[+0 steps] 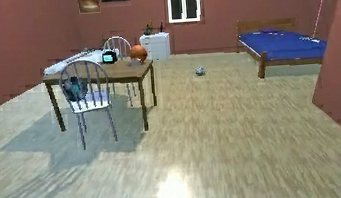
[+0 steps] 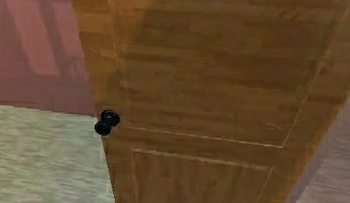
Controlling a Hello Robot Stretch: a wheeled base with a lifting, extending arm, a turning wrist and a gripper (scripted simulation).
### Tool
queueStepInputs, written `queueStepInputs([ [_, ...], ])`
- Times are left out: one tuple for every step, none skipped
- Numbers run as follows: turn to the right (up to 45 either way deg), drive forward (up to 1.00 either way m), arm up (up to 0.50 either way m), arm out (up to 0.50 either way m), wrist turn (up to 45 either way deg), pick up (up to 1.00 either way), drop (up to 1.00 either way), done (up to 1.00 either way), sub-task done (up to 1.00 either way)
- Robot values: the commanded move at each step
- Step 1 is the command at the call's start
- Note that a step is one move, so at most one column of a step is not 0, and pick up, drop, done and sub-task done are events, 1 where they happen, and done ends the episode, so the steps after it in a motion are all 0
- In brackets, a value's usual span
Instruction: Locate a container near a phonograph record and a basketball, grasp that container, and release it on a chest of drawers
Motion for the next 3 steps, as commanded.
queueStepInputs([
  [0.0,1.00,0.00,0.00,0.0,0.00,0.00,0.00,0.00],
  [0.0,0.70,0.00,0.00,0.0,0.00,0.00,0.00,0.00],
  [-45.0,0.00,0.00,0.00,0.0,0.00,0.00,0.00,0.00],
])
